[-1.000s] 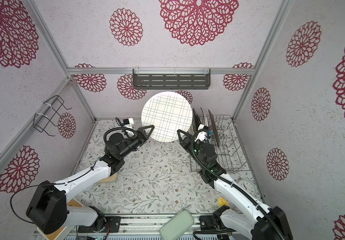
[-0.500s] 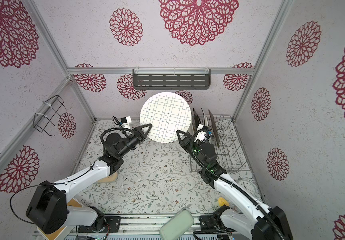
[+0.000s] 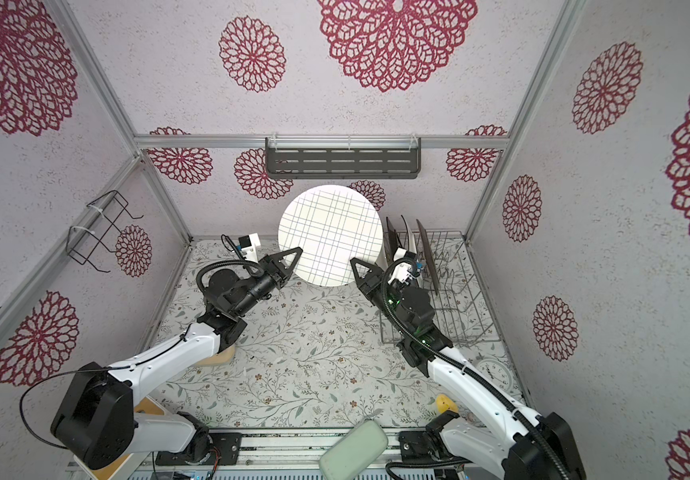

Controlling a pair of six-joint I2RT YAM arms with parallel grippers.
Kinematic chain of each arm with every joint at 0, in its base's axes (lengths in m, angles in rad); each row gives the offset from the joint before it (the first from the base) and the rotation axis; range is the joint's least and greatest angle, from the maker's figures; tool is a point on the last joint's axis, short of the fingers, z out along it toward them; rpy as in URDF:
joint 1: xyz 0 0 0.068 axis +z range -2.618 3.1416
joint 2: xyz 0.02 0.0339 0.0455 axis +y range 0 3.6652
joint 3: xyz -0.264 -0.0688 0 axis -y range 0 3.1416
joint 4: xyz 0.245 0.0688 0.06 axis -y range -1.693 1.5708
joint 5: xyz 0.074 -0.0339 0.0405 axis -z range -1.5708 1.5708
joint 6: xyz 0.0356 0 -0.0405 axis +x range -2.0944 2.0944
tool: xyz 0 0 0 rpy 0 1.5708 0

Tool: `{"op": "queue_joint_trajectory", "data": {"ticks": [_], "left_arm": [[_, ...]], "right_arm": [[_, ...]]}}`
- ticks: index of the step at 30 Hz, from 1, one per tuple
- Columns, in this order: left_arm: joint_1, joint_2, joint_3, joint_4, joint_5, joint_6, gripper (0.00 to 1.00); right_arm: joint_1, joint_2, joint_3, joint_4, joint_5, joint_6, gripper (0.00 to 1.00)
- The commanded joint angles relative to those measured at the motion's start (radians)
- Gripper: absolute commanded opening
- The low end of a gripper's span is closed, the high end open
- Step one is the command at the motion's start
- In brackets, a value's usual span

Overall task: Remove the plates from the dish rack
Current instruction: 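Bring the plate toward the left gripper and grasp its rim with the left gripper, then open the right gripper and pull the plate back with the left gripper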

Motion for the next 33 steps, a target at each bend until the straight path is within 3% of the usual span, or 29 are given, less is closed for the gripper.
{"op": "queue_joint_trajectory", "data": {"ticks": [1, 10, 33], "left_arm": [[0.021, -0.022, -0.011, 0.025, -0.008, 0.033, 0.0], [0.07, -0.051, -0.018, 0.002, 0.008, 0.03, 0.0], [0.333, -0.187, -0.193, -0.111, 0.021, 0.022, 0.0]], "right_arm": [[0.004, -0.025, 0.015, 0.106, -0.009, -0.016, 0.44], [-0.002, -0.029, 0.01, 0.078, 0.009, -0.03, 0.65], [-0.005, -0.012, -0.019, 0.009, -0.035, -0.087, 0.78]]}}
